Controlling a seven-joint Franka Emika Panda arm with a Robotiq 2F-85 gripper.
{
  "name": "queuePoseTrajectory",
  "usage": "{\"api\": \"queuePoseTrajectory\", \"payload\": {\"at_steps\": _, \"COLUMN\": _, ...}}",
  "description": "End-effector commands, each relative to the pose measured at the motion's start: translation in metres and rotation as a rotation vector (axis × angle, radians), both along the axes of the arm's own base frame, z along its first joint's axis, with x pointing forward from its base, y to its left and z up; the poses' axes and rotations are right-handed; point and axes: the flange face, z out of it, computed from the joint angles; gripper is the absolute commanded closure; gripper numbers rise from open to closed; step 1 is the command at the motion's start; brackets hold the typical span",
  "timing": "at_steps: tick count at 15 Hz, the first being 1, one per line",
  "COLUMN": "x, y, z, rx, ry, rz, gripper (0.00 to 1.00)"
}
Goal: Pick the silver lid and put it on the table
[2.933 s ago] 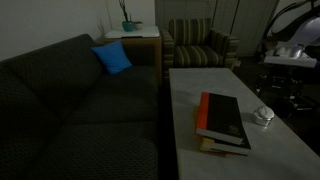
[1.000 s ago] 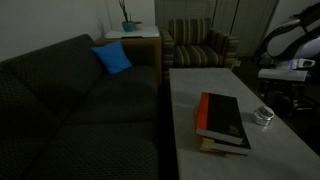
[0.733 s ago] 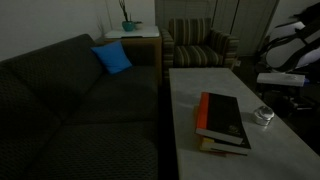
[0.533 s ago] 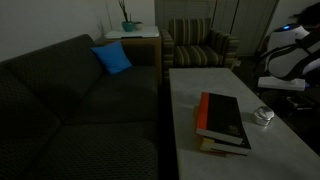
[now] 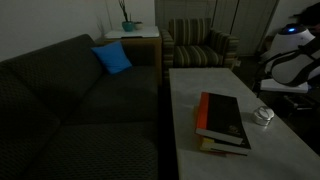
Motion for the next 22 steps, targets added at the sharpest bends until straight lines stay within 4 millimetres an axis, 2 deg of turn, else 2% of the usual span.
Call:
{"api": "queuePoseTrajectory", "payload": {"at_steps": 1, "x": 0.001, "y": 0.008, "z": 0.003, "rx": -0.028, "ry": -0.039, "rz": 0.110, "gripper": 0.00}}
{"api": "queuePoseTrajectory", "payload": {"at_steps": 7, "x": -0.002, "y": 0.025, "z": -0.008, "rx": 0.037, "ry": 0.014, "rz": 0.257, "gripper": 0.00}}
{"api": "queuePoseTrajectory", "payload": {"at_steps": 15, "x": -0.021, "y": 0.009, "z": -0.025, "rx": 0.105, "ry": 0.131, "rz": 0.209, "gripper": 0.00}}
{"api": "queuePoseTrajectory", "payload": {"at_steps": 22, "x": -0.031, "y": 0.016, "z": -0.035, "rx": 0.155, "ry": 0.205, "rz": 0.254, "gripper": 0.00}}
